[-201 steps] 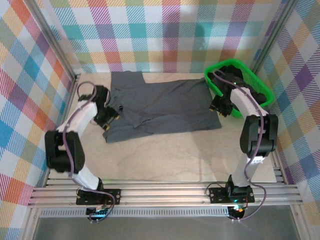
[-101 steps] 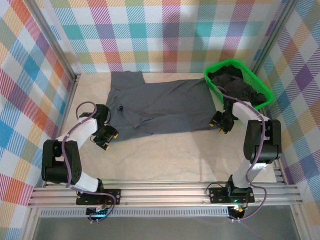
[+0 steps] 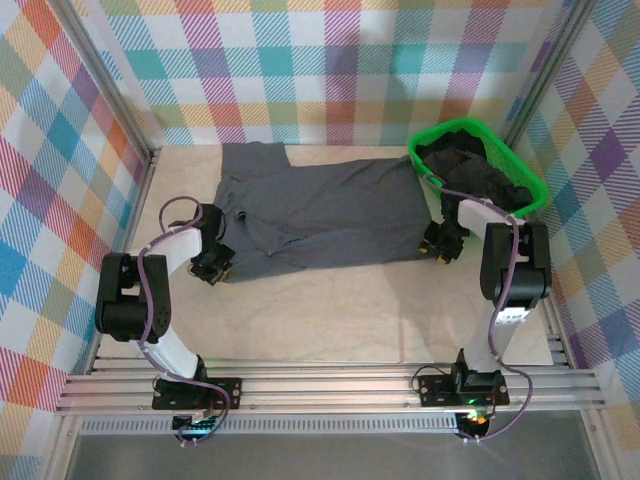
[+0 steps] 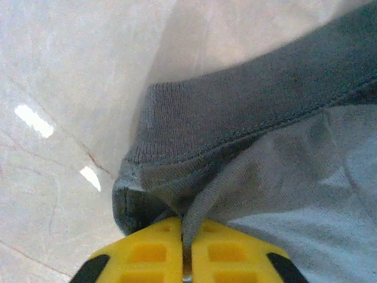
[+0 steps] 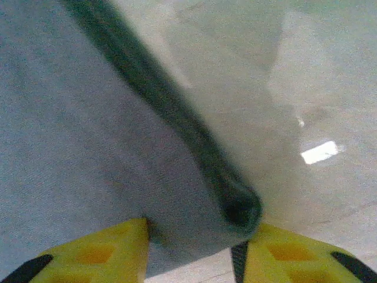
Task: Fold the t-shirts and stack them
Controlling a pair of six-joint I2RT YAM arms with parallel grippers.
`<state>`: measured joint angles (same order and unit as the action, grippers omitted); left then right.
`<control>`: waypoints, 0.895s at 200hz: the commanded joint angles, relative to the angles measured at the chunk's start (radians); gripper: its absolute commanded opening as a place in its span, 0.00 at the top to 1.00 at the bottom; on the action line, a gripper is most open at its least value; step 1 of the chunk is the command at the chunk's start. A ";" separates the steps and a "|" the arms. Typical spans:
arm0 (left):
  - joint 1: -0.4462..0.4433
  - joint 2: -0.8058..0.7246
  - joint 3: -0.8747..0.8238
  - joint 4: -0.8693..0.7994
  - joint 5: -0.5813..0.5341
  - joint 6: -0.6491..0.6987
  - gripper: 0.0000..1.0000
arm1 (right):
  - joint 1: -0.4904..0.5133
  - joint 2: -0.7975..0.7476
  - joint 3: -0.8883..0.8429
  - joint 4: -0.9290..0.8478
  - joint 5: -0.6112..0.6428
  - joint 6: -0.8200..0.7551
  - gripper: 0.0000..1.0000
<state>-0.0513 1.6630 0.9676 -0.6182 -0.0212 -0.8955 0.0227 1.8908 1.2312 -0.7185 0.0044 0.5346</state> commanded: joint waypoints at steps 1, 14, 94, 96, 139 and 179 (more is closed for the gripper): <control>0.021 0.003 0.024 -0.020 -0.073 0.032 1.00 | 0.004 0.037 0.031 0.032 0.029 -0.044 0.68; 0.031 0.001 0.033 -0.044 -0.096 0.051 1.00 | 0.020 0.049 0.049 0.023 0.043 -0.073 0.79; 0.077 -0.104 0.014 -0.212 -0.147 0.149 1.00 | 0.081 -0.197 -0.188 -0.104 0.086 0.041 1.00; 0.077 -0.107 0.009 -0.215 -0.149 0.148 1.00 | 0.081 -0.205 -0.198 -0.105 0.082 0.046 1.00; 0.080 -0.239 -0.110 -0.282 -0.180 0.139 1.00 | 0.101 -0.361 -0.387 -0.128 0.041 0.122 1.00; 0.088 -0.311 -0.204 -0.303 -0.196 0.124 1.00 | 0.106 -0.404 -0.446 -0.133 0.014 0.140 1.00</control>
<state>0.0120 1.3903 0.8051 -0.8612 -0.1547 -0.7658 0.1246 1.5177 0.8108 -0.8223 0.0235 0.6357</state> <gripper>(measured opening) 0.056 0.055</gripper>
